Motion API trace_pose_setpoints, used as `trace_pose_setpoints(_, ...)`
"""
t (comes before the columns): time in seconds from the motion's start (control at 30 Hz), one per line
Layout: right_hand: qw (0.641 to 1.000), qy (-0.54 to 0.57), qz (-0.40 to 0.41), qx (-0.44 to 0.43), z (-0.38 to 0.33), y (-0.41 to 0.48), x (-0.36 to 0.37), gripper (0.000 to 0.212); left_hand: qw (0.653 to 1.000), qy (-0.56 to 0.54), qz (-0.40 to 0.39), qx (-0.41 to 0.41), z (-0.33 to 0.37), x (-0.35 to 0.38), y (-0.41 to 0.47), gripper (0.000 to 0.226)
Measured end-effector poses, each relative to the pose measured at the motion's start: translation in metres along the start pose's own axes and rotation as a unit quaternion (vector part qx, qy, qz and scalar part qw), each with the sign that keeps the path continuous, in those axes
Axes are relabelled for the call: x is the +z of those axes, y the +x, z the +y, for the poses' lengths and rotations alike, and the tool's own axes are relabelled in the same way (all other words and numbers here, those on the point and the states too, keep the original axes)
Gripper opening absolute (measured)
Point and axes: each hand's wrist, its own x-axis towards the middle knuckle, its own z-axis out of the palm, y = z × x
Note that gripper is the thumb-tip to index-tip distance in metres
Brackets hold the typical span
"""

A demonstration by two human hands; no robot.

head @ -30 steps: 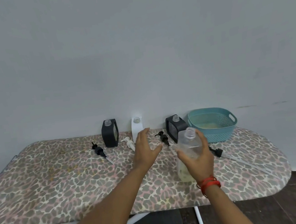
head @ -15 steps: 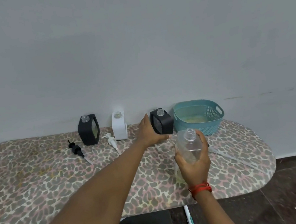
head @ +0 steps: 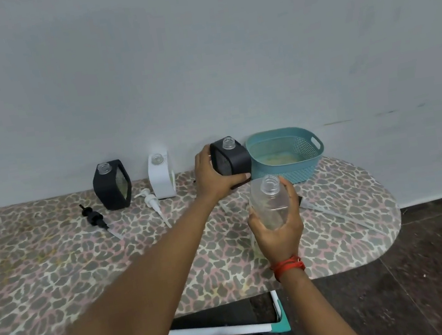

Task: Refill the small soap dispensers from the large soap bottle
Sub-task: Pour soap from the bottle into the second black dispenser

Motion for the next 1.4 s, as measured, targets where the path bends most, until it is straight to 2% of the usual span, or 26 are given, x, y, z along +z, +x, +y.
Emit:
trace_pose_setpoints(0.17, 1.0, -0.013, -0.015, 0.018, -0.009, 0.001, 0.0, 0.088, 0.998, 0.001, 0.031, 0.051, 0.001, -0.064, -0.051, 0.118)
trace_pose_setpoints(0.4, 0.995, -0.043, -0.077, 0.039, -0.033, 0.008, 0.008, 0.085, 0.998, 0.042, 0.039, 0.013, -0.047, -0.173, -0.137, 0.121)
trace_pose_setpoints(0.6, 0.99, -0.047, -0.118, 0.057, -0.056, 0.0, 0.022, 0.083, 0.999, 0.037, 0.032, -0.017, -0.076, -0.215, -0.173, 0.113)
trace_pose_setpoints(0.77, 0.976, -0.073, -0.201, 0.036, -0.076, -0.006, 0.037, 0.079, 0.998, 0.047, 0.017, -0.03, -0.09, -0.222, -0.186, 0.114)
trace_pose_setpoints(1.03, 0.913, -0.2, -0.344, -0.094, -0.088, 0.01, 0.044, 0.083, 0.999, 0.032, 0.024, -0.005, -0.094, -0.226, -0.187, 0.115)
trace_pose_setpoints(1.4, 0.804, -0.339, -0.442, -0.206, -0.106, 0.015, 0.071, 0.094, 0.998, -0.013, -0.004, -0.058, -0.096, -0.229, -0.182, 0.122)
